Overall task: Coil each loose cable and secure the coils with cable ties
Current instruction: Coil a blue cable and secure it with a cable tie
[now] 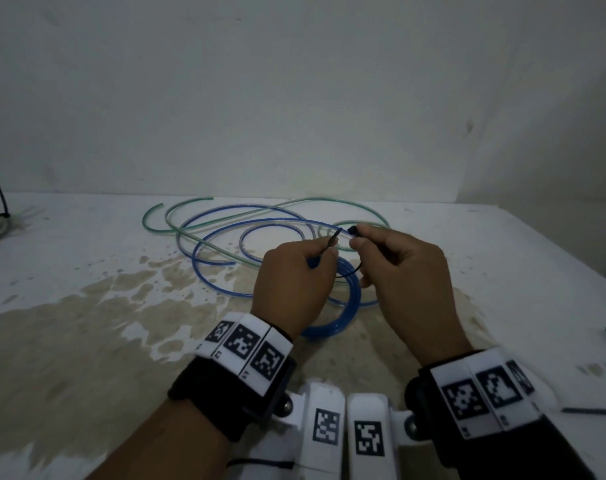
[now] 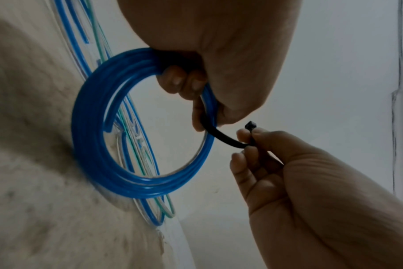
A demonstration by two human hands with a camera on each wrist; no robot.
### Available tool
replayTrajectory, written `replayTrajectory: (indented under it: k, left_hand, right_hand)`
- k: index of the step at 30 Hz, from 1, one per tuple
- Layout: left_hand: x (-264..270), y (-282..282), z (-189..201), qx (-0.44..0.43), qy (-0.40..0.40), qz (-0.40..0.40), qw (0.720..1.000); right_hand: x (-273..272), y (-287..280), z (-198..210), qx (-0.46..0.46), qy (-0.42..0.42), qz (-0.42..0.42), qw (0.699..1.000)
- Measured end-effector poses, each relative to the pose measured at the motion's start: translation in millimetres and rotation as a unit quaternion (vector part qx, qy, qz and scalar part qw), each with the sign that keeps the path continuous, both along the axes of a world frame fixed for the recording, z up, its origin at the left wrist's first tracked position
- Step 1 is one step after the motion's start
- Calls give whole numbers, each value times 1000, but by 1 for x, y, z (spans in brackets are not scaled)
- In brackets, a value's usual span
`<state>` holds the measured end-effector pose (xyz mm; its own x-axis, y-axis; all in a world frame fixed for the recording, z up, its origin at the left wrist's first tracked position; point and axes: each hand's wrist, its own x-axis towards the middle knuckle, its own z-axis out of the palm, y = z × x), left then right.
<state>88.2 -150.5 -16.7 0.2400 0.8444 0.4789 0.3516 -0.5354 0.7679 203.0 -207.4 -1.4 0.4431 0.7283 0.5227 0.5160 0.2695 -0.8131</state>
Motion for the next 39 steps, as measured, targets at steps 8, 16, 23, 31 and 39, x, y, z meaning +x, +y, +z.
replayTrajectory:
  k: [8,16,23,31,39]
  left_hand:
    - [1,1,-4,52,15,-31,998]
    - [1,3,-6,54,4,-31,998]
    - [2,3,-6,55,7,-32,998]
    - [3,0,-6,101,16,-31,994]
    - [5,-4,-3,105,-27,-42,993]
  right_hand:
    - [3,1,-2,-6,-12,9,1000]
    - [4,0,-3,-6,5,16,1000]
    - [4,-2,-2,-9,-17,17,1000]
    - [2,-6,2,-27,56,63,996]
    - [-1,-9,10,21,133,86,987]
